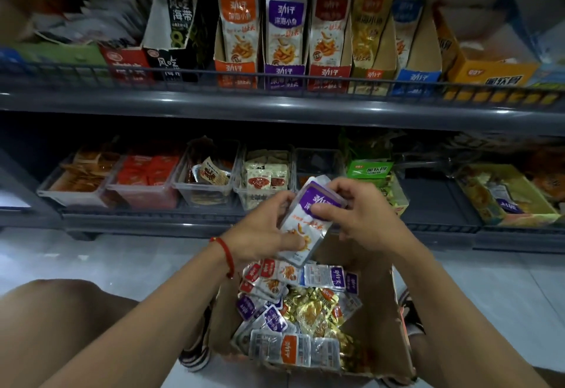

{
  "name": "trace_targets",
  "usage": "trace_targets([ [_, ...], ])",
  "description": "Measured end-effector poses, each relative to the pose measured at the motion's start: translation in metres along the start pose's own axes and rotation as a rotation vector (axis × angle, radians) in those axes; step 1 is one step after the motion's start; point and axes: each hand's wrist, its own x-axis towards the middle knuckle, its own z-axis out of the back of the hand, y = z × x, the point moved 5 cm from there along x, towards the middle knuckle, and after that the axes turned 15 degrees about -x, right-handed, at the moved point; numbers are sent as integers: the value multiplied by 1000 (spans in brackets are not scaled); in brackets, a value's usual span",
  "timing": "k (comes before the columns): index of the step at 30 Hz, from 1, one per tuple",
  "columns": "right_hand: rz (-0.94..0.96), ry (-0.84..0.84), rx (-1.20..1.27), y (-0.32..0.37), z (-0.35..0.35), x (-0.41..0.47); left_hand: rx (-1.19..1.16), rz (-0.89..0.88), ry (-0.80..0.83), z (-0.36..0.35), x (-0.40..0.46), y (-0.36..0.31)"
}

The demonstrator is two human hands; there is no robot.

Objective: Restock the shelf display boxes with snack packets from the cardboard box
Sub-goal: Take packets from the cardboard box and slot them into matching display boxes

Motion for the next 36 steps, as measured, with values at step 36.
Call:
trace_targets([
  [36, 258, -378, -997, 169, 122, 223, -48, -436, -602, 97, 44, -148],
])
